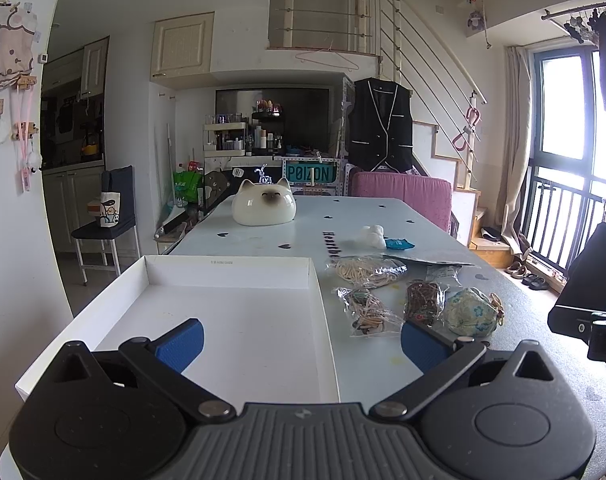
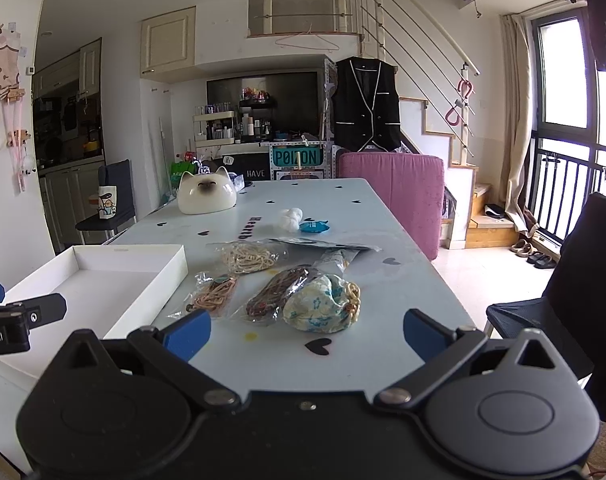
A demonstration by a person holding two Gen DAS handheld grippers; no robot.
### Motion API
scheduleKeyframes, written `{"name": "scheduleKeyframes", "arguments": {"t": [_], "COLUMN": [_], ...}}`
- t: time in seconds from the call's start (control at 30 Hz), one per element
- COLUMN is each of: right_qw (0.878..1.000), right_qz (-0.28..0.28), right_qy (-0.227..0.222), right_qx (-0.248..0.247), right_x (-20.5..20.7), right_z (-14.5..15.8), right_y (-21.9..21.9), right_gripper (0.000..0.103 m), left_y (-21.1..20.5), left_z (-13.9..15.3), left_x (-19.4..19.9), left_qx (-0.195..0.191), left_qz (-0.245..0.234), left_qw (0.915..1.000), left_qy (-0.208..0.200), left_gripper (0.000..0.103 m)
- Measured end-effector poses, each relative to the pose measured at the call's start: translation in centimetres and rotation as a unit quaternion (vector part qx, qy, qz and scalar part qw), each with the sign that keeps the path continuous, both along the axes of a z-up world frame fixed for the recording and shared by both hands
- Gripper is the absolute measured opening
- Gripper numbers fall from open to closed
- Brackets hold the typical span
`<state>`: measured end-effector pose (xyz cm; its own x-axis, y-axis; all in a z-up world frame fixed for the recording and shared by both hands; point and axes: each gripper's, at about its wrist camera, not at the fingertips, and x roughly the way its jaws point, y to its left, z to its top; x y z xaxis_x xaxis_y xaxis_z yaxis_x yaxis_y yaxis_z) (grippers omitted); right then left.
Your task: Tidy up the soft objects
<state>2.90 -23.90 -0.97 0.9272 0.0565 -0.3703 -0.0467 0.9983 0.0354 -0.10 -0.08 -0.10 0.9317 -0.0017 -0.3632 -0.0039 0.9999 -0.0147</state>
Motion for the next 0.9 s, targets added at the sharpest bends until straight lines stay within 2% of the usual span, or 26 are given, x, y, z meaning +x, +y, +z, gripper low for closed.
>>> {"name": "scheduleKeyframes", "arguments": {"t": [0.9], "right_qw": [1.0], "right_qz": [0.0], "right_qy": [0.001], "right_qx": [0.001], "right_x": [0.01], "right_z": [-0.03], "right_y": [-0.1], "right_gripper": [0.103], "left_y": [-0.19], "left_z": [0.02], "left_x": [-0.14], "left_qx": [0.001], "left_qz": [-0.001], "left_qw": [1.0], "left_qy": [-0.001], "left_gripper": [0.103]}}
